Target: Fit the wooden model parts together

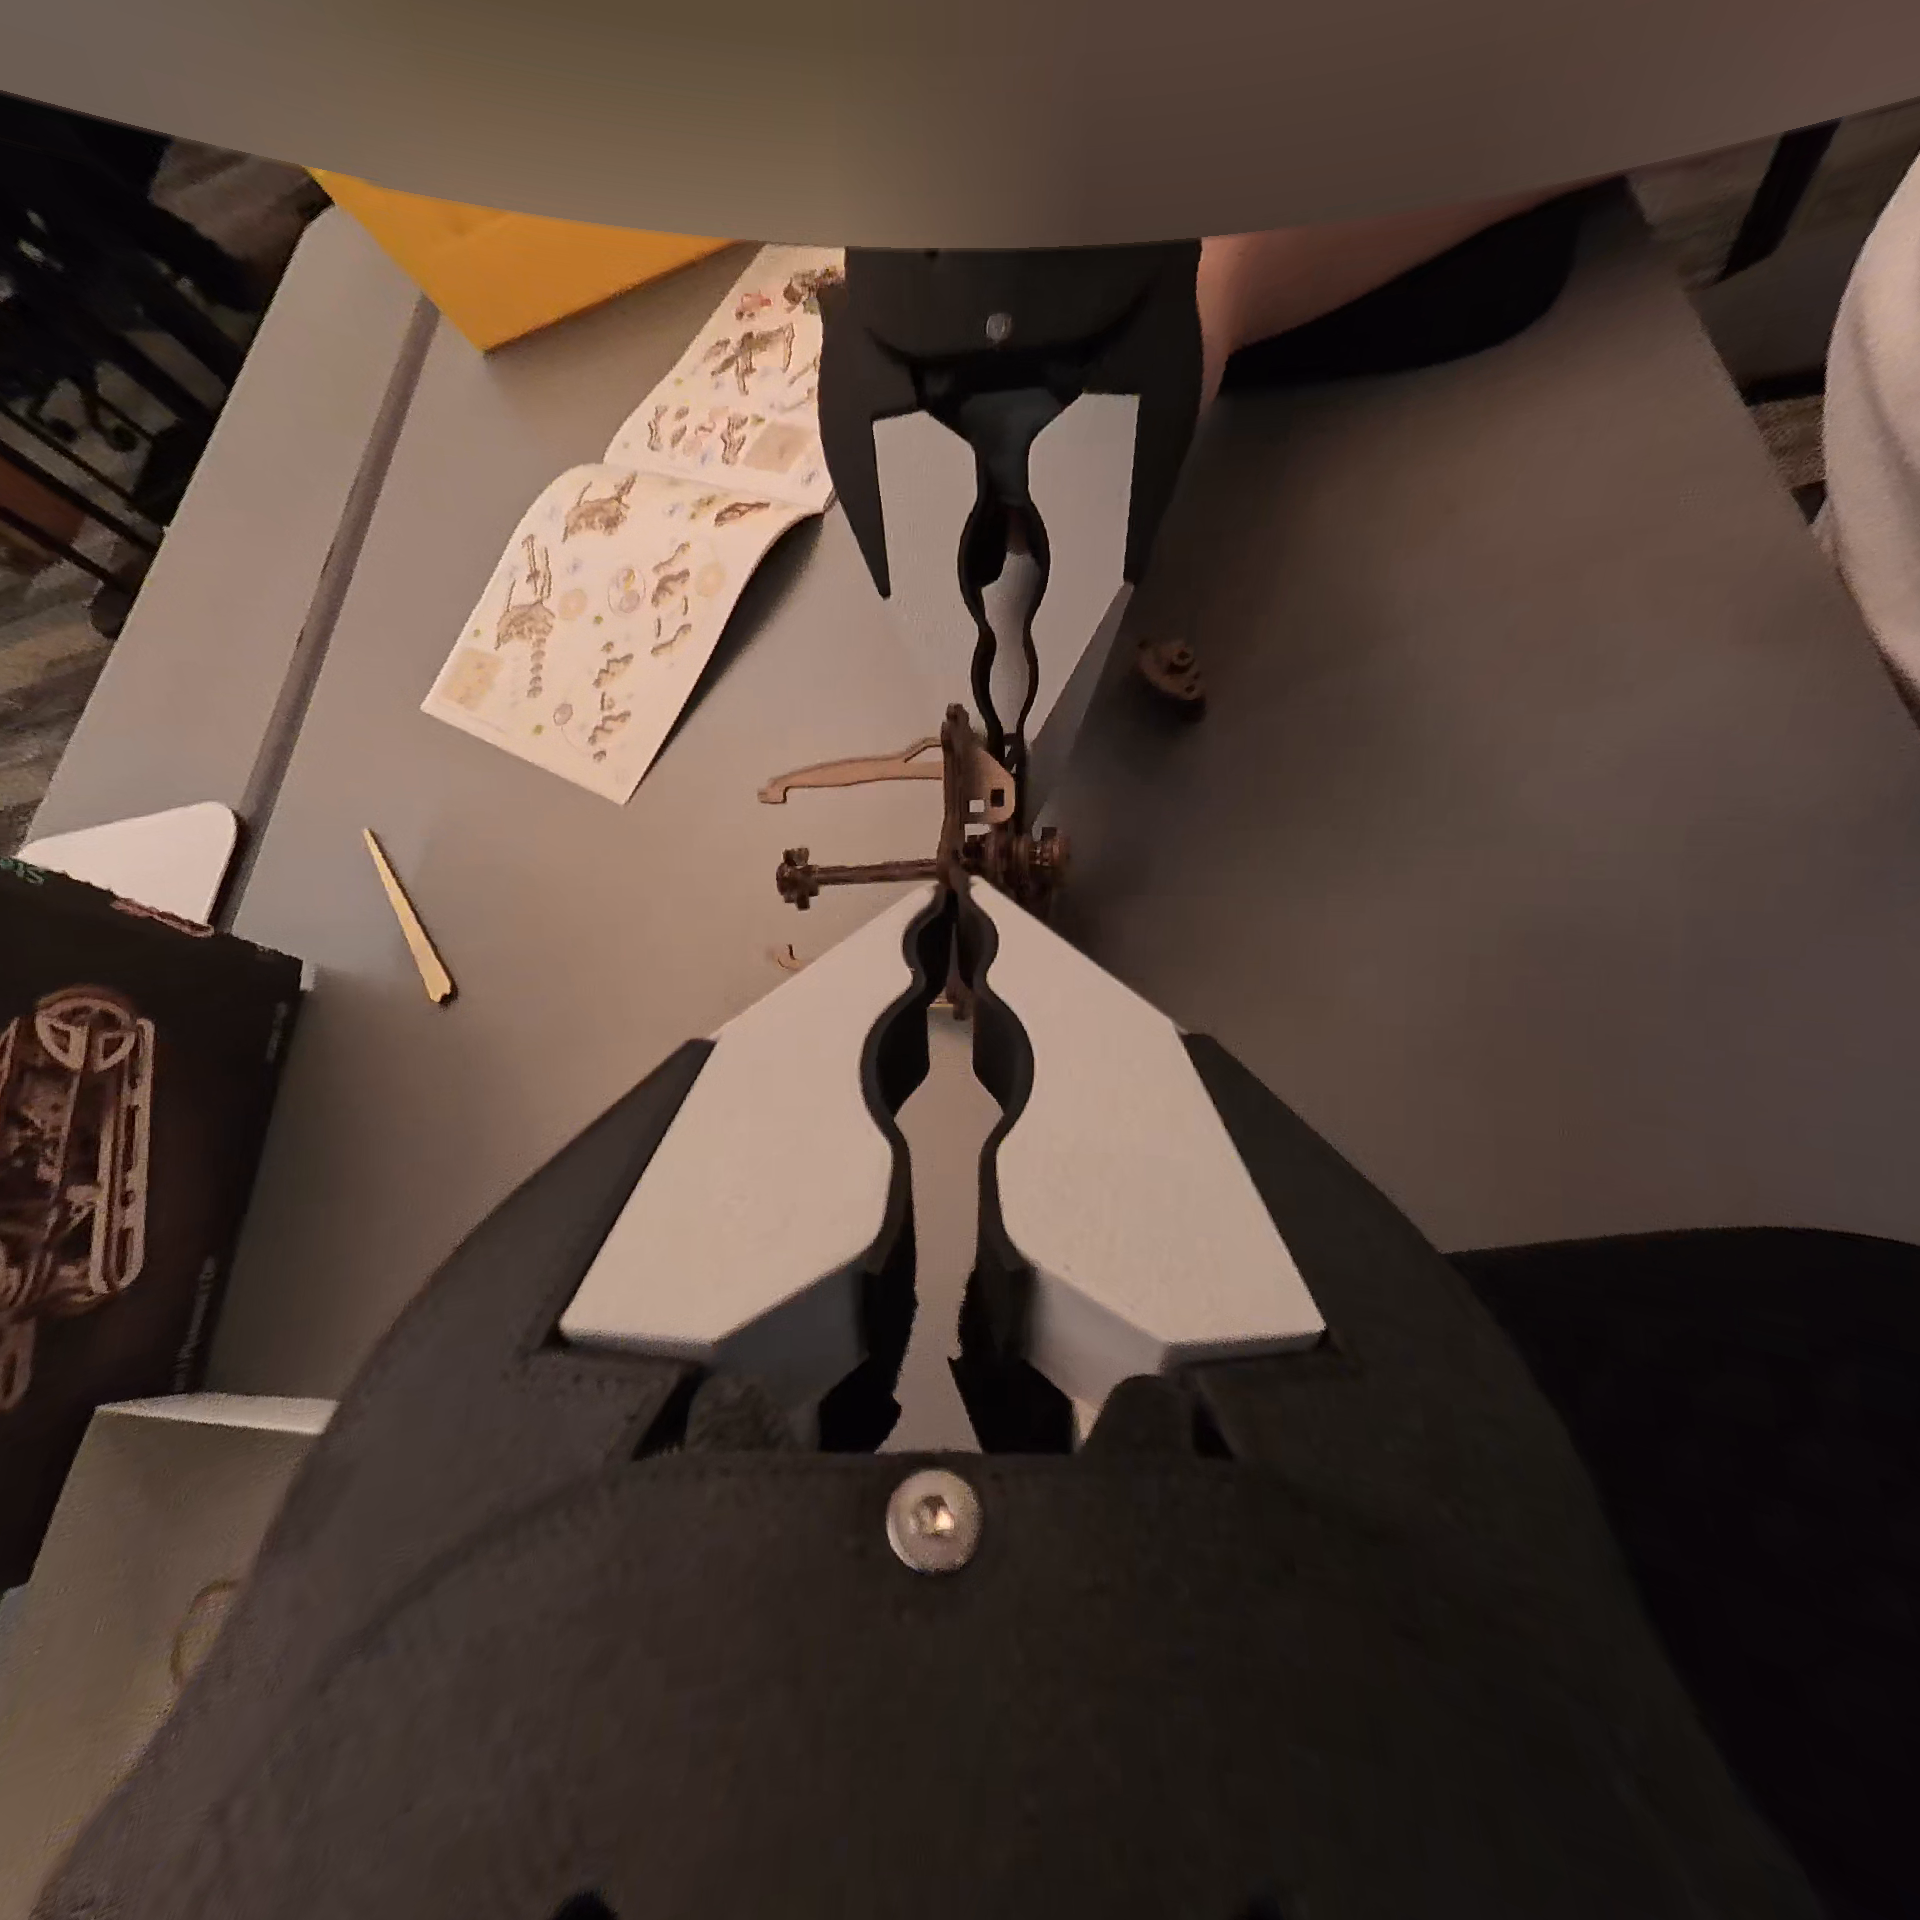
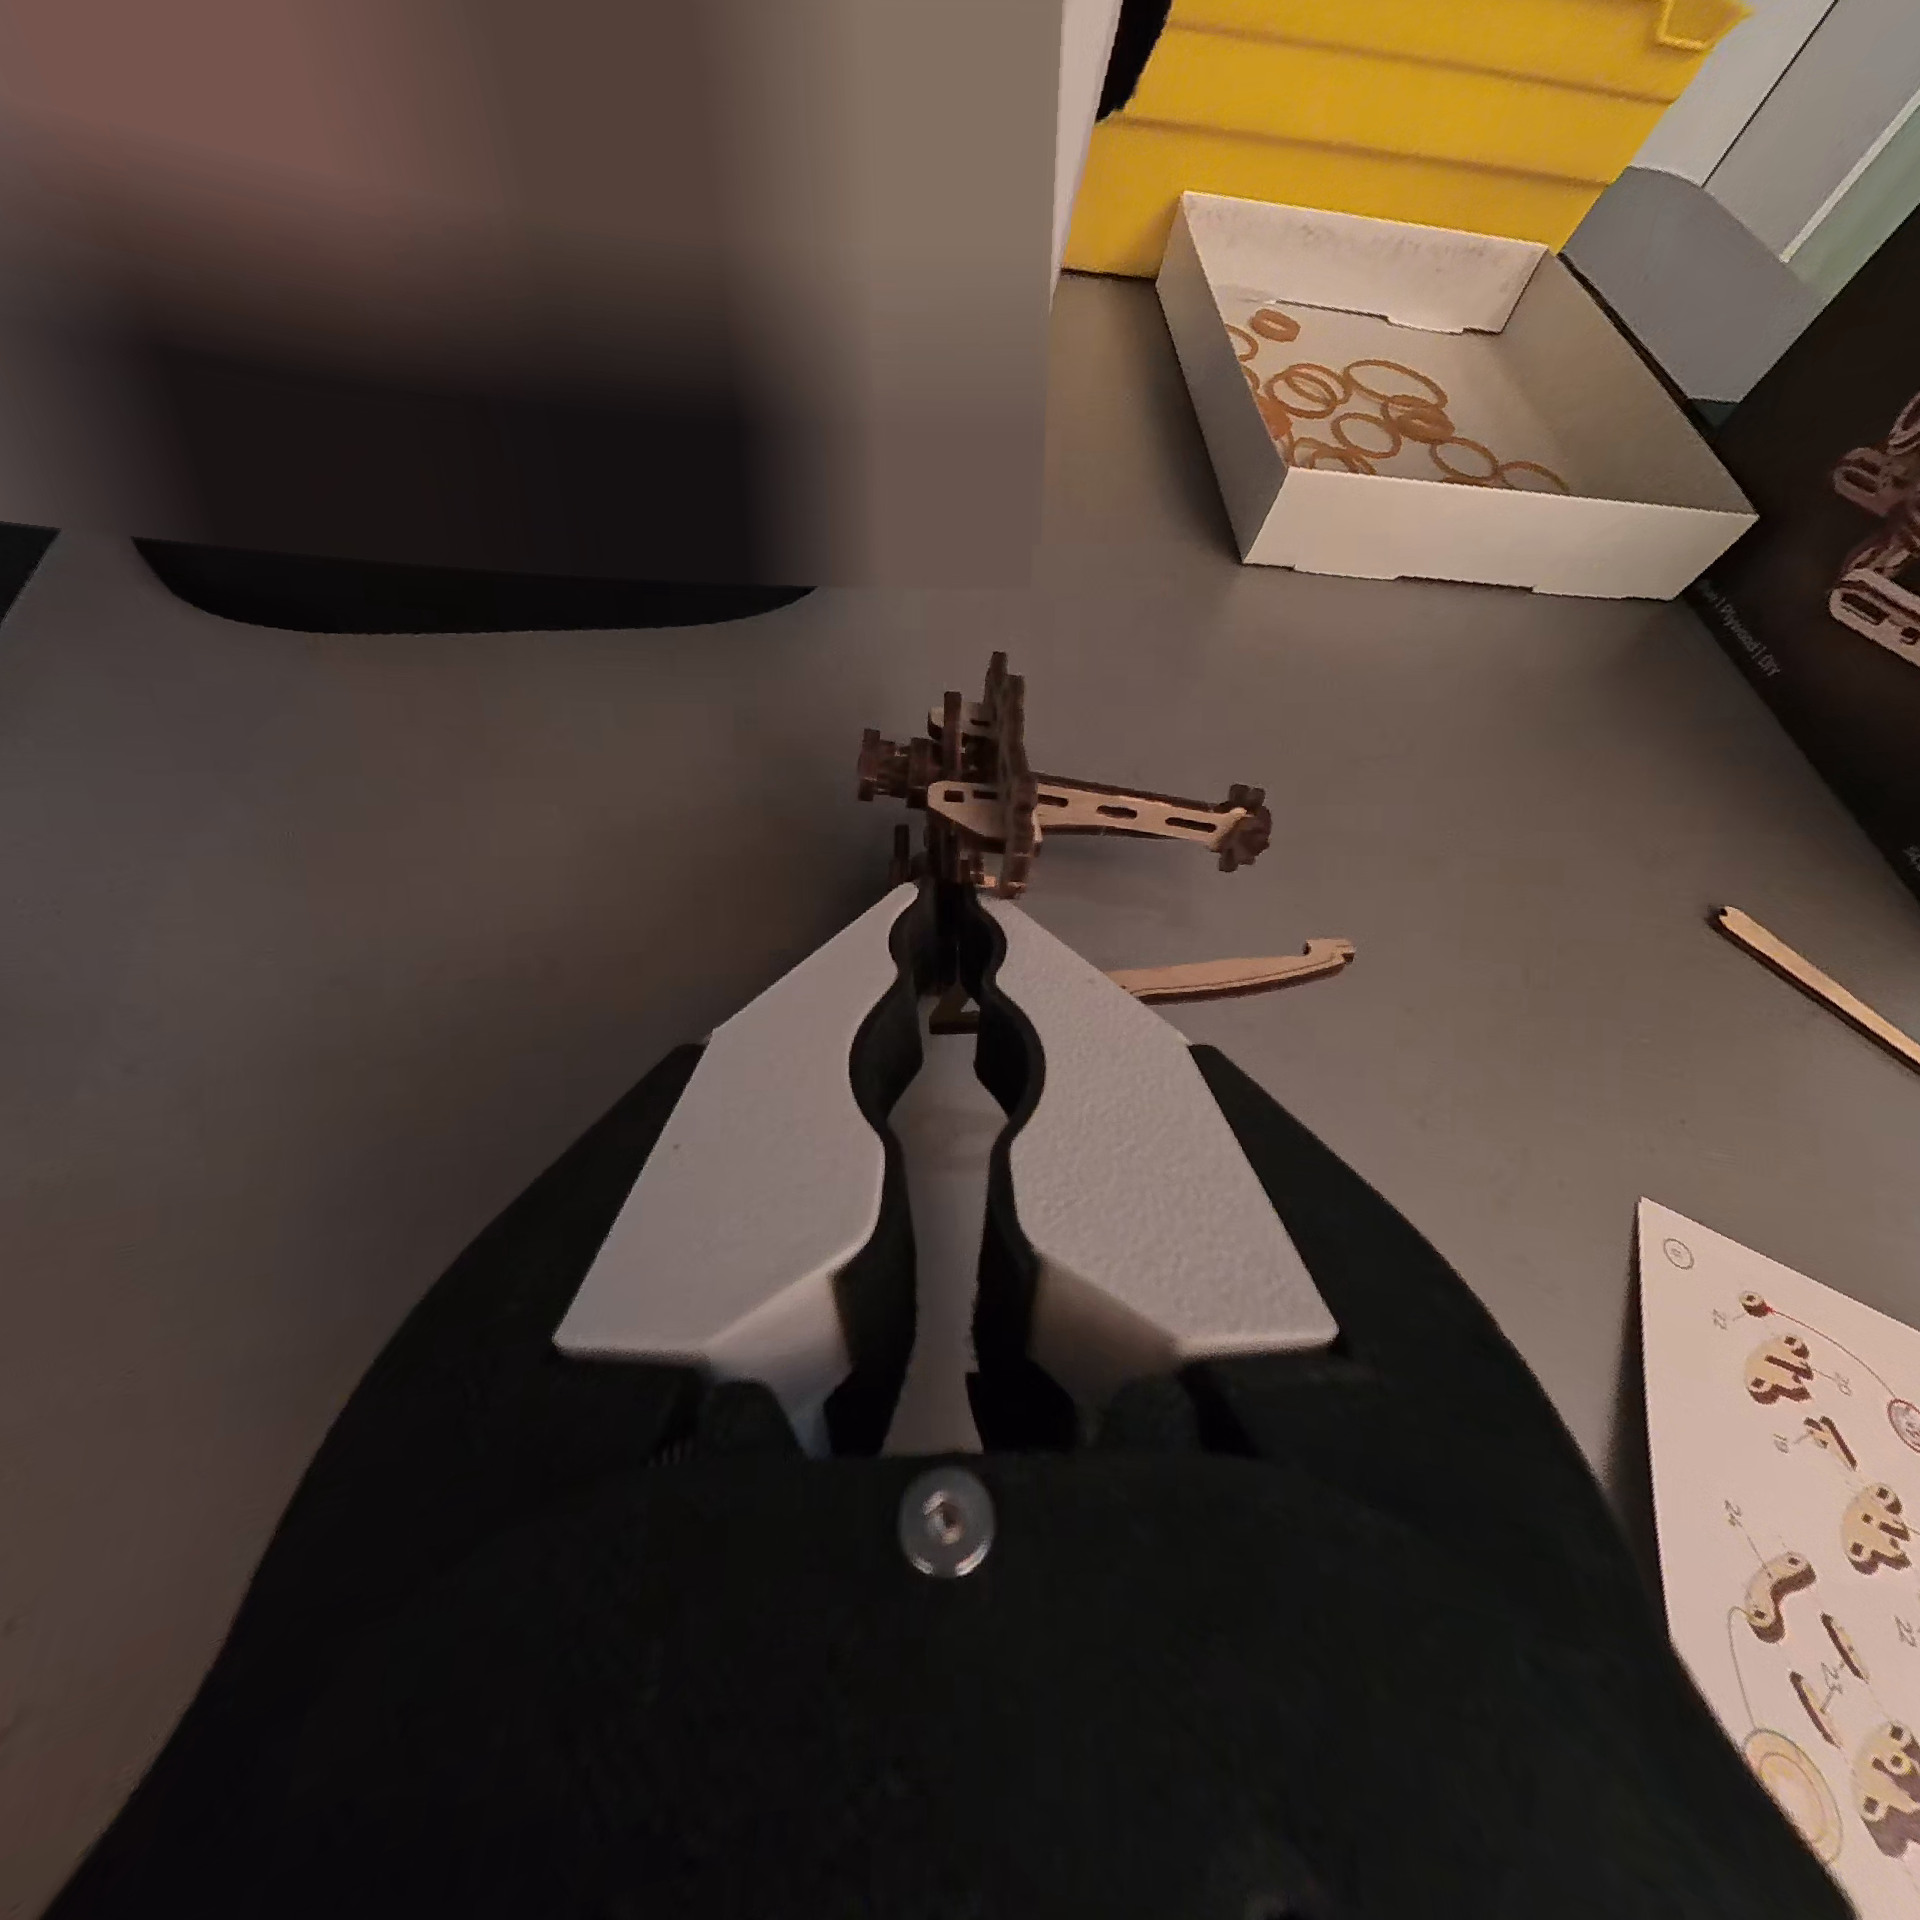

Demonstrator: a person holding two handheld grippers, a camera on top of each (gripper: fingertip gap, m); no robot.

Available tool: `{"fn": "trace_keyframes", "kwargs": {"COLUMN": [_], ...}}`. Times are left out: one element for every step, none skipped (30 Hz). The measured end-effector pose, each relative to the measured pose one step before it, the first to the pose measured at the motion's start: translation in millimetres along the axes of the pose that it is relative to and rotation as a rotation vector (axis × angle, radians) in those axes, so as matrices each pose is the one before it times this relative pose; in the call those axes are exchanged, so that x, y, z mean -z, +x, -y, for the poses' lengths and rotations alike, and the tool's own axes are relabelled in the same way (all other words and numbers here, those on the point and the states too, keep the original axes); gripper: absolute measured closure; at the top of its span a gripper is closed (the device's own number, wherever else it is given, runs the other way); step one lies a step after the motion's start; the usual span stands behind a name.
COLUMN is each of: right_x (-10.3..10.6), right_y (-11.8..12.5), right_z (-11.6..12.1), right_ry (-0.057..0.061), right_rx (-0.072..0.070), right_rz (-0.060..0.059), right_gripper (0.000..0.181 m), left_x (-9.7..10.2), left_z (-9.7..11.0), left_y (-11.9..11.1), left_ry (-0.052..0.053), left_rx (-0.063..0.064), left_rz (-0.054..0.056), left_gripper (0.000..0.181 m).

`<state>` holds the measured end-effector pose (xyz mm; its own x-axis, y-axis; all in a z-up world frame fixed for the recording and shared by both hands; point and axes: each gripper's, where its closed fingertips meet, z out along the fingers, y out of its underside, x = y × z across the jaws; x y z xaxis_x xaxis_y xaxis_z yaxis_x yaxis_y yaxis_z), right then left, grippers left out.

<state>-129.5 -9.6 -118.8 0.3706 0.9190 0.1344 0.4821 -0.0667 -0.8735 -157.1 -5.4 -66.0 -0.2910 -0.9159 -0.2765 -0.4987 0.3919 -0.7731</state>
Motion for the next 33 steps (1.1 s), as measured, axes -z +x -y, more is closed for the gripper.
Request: {"fn": "trace_keyframes", "kwargs": {"right_x": [-0.08, -0.11, -0.17, -0.28, -0.22, -0.13, -0.14, 0.04, 0.30, 0.44, -0.01, -0.26, -0.06, -0.22, -0.53, -0.59, 0.04, -0.05, -0.24, -0.44, 0.15, 0.14, -0.01, -0.18, 0.03, -0.04, -0.01, 0.05, 0.04, 0.04, 0.14, -0.04, -0.12], "right_y": [0.11, 0.05, 0.07, 0.24, 0.04, 0.04, -0.11, 0.28, 0.26, 0.25, 0.49, -0.19, -0.53, -0.50, -0.07, -0.27, -0.46, -0.26, -0.26, -0.30, 0.16, 0.25, -0.13, -0.97, -0.05, -0.27, -0.16, -0.11, -0.21, 0.12, 0.08, 0.02, -0.01], "right_z": [-0.03, 0.03, 0.20, 0.05, 0.11, 0.54, 0.60, 0.57, 1.15, 0.86, -1.07, -0.92, 0.01, 0.18, -0.68, -0.87, 1.12, 0.62, 0.00, -0.96, 0.50, -0.48, 0.04, 0.28, -0.06, 0.12, 0.15, -0.02, -0.08, 0.02, -0.04, 0.08, 0.05], "right_ry": [0.0004, 0.0009, 0.0008, 0.0000, -0.0003, 0.0020, 0.0027, 0.0015, 0.0054, 0.0038, -0.0063, -0.0036, 0.0002, -0.0008, -0.0058, -0.0066, 0.0050, 0.0016, -0.0007, -0.0044, 0.0027, -0.0053, -0.0026, -0.0017, -0.0035, -0.0009, -0.0002, 0.0009, 0.0025, 0.0016, -0.0002, -0.0005, 0.0000], "right_rx": [0.0000, 0.0002, 0.0006, 0.0015, 0.0010, 0.0019, 0.0001, -0.0005, 0.0032, 0.0008, -0.0029, 0.0003, 0.0019, 0.0051, 0.0041, 0.0026, 0.0018, 0.0023, 0.0025, -0.0021, -0.0020, 0.0062, 0.0100, 0.0088, 0.0087, 0.0038, 0.0009, -0.0012, -0.0050, -0.0027, 0.0026, 0.0030, -0.0004], "right_rz": [-0.0009, -0.0003, -0.0014, -0.0019, -0.0006, -0.0010, 0.0001, -0.0012, -0.0031, -0.0017, -0.0016, 0.0016, 0.0015, -0.0003, -0.0012, 0.0007, 0.0021, -0.0001, 0.0006, 0.0036, -0.0004, -0.0041, -0.0049, -0.0007, -0.0054, -0.0020, -0.0001, 0.0029, 0.0052, 0.0014, -0.0012, -0.0020, 0.0003], "right_gripper": [0.179, 0.179, 0.179, 0.179, 0.179, 0.179, 0.179, 0.179, 0.179, 0.179, 0.179, 0.179, 0.179, 0.179, 0.179, 0.179, 0.179, 0.179, 0.179, 0.179, 0.179, 0.179, 0.179, 0.179, 0.179, 0.179, 0.179, 0.179, 0.179, 0.179, 0.179, 0.179, 0.179], "left_x": [-0.64, -1.07, -2.04, -3.52, -5.29, -6.35, -6.59, -6.52, -5.59, -4.50, -3.02, -1.39, -0.38, 0.40, 0.91, 1.18, 0.88, 0.22, -0.10, -0.30, -0.50, -0.70, -1.17, -1.38, -0.48, 0.18, 0.12, 0.05, 0.35, 0.83, 0.86, 0.58, 0.09], "left_z": [-0.16, 1.64, 2.74, 2.61, 1.13, -0.80, -1.91, -2.62, -2.70, -1.18, 0.07, 0.97, 0.31, 0.71, 1.44, 1.40, -0.24, -2.17, -2.16, -1.06, 0.39, 1.09, 0.35, -0.80, 0.18, -0.25, -0.21, 0.05, 0.12, 0.21, -0.49, -0.54, -0.10], "left_y": [1.88, 1.31, -0.19, 0.10, 1.10, 0.02, -0.10, 0.19, 0.08, 0.82, 1.09, -0.51, 1.14, 0.00, 0.05, -0.38, -1.03, -0.22, 1.72, 1.49, 0.73, 0.29, -0.36, -0.29, -0.06, 0.62, 0.17, 0.28, 0.71, 1.14, -0.42, -0.82, 1.05], "left_ry": [-0.0011, 0.0095, 0.0157, 0.0137, 0.0013, -0.0115, -0.0191, -0.0242, -0.0242, -0.0127, -0.0042, 0.0027, 0.0003, 0.0026, 0.0071, 0.0087, -0.0017, -0.0141, -0.0136, -0.0070, 0.0031, 0.0089, 0.0040, -0.0046, 0.0007, -0.0030, -0.0034, -0.0027, -0.0011, 0.0023, 0.0024, 0.0043, 0.0064], "left_rx": [0.0078, 0.0107, 0.0115, 0.0136, 0.0109, 0.0043, -0.0019, -0.0038, -0.0053, -0.0039, -0.0024, -0.0001, 0.0025, 0.0038, 0.0013, 0.0003, 0.0015, 0.0011, 0.0015, 0.0037, 0.0054, 0.0087, 0.0098, 0.0061, -0.0038, -0.0091, -0.0054, 0.0006, 0.0034, 0.0047, 0.0065, 0.0074, 0.0068], "left_rz": [-0.0076, -0.0068, 0.0009, -0.0026, -0.0080, 0.0001, 0.0028, -0.0007, -0.0001, -0.0057, -0.0078, 0.0002, -0.0110, -0.0040, -0.0028, 0.0010, 0.0035, -0.0026, -0.0142, -0.0117, -0.0073, -0.0051, -0.0022, 0.0005, 0.0024, 0.0005, 0.0014, -0.0007, -0.0045, -0.0082, -0.0012, 0.0004, -0.0102], "left_gripper": [0.181, 0.181, 0.181, 0.181, 0.181, 0.181, 0.181, 0.181, 0.181, 0.181, 0.181, 0.181, 0.181, 0.181, 0.181, 0.181, 0.181, 0.181, 0.181, 0.180, 0.178, 0.177, 0.177, 0.177, 0.177, 0.177, 0.177, 0.177, 0.177, 0.177, 0.179, 0.179, 0.180]}}
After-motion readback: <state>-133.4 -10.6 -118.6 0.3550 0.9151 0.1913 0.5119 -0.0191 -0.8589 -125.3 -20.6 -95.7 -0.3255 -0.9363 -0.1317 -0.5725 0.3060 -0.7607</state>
